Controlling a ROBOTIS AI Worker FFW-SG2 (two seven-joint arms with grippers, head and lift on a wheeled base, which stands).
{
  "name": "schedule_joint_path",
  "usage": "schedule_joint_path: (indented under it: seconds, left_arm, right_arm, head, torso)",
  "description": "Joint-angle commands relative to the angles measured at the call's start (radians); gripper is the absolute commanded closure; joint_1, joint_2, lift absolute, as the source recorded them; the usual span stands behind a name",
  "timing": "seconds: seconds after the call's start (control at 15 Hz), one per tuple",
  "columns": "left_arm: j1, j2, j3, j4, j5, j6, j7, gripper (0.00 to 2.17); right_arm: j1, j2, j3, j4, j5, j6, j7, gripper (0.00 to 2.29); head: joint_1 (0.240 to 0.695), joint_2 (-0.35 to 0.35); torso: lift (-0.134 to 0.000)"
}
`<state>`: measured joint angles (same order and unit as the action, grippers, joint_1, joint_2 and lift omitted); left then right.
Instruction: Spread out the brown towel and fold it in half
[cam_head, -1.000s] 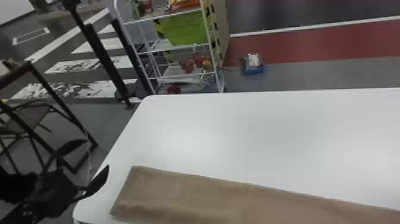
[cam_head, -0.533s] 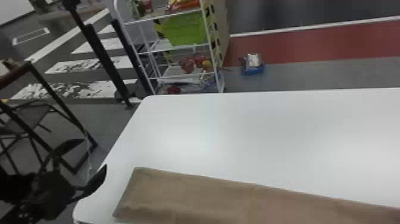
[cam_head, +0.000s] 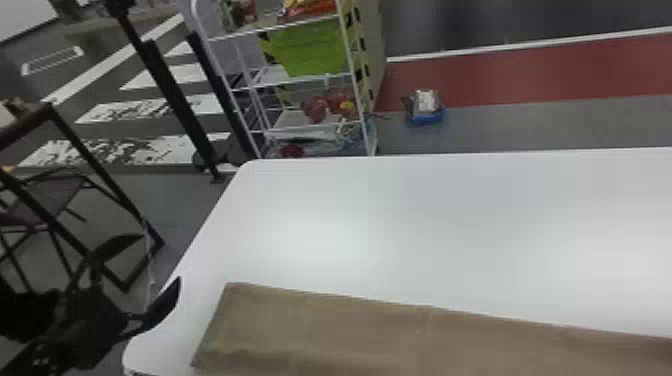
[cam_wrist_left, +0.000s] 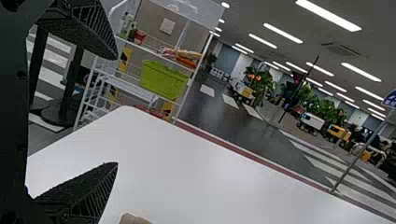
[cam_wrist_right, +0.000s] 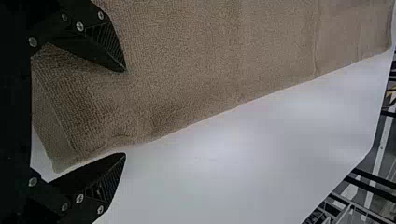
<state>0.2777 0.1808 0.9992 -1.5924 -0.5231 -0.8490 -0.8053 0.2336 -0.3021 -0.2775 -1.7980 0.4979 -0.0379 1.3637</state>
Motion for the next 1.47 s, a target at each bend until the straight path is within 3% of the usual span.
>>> schedule_joint_path:
  seconds: [0.0,0.33,0.73,1.4]
  left_arm:
    - [0.002,-0.001,0.003,0.000,0.000,-0.001,0.000,0.08]
    - [0.006,0.000,0.006,0.002,0.003,-0.020,0.000,0.08]
    - [0.018,0.002,0.018,0.006,0.017,-0.032,-0.006,0.08]
    - [0.031,-0.001,0.013,0.015,0.032,-0.051,-0.005,0.08]
  right_arm:
    - [-0.011,0.000,0.004,0.005,0.010,0.004,0.003,0.27]
    - [-0.050,0.001,0.004,0.015,0.028,0.022,0.003,0.27]
    - [-0.030,-0.002,-0.075,-0.063,-0.041,0.056,0.003,0.27]
    - [-0.112,-0.022,-0.080,0.123,0.034,-0.006,0.003,0.27]
  head:
    - [0.695,0.350]
    - [0.695,0.350]
    - [0.695,0.346]
    - [0.695,0.275]
  torso:
    - [-0.134]
    - [-0.134]
    - [-0.134]
    - [-0.134]
